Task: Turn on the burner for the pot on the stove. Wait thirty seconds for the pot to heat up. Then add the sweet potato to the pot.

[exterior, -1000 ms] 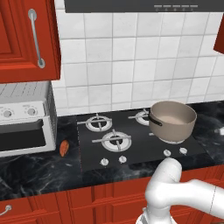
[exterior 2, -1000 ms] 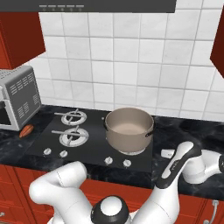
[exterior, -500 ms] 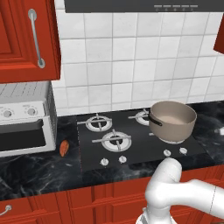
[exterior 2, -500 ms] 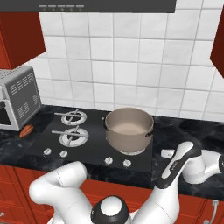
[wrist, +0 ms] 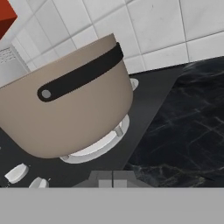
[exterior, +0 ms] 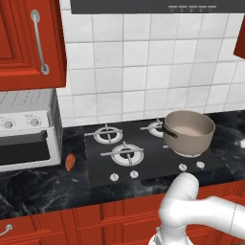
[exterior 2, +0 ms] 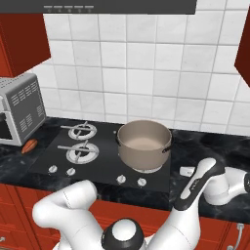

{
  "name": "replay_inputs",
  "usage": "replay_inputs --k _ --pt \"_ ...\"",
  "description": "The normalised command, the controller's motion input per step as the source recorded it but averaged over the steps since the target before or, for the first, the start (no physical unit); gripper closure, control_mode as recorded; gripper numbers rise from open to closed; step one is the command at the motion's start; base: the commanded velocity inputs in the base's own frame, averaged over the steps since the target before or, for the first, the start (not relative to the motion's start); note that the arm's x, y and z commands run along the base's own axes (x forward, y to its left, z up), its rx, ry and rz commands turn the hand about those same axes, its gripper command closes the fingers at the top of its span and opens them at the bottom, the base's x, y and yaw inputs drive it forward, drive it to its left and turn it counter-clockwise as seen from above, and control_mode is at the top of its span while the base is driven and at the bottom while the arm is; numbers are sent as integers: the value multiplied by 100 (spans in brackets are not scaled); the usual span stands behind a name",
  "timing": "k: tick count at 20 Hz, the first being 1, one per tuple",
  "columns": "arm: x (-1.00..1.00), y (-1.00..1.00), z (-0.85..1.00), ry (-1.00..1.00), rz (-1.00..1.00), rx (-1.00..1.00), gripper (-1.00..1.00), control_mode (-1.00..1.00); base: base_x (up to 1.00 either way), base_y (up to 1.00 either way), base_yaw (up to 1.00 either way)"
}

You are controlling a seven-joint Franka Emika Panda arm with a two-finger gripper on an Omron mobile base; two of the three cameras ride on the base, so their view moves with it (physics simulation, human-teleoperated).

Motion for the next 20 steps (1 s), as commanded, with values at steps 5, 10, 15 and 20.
replay_inputs --k 5,10,15,20 --pt "0 0 0 0 0 0 100 -100 0 0 0" --pt "0 0 0 0 0 0 100 -100 0 0 0" --pt "0 0 0 0 0 0 100 -100 0 0 0" --pt "0 0 0 0 0 0 100 -100 0 0 0"
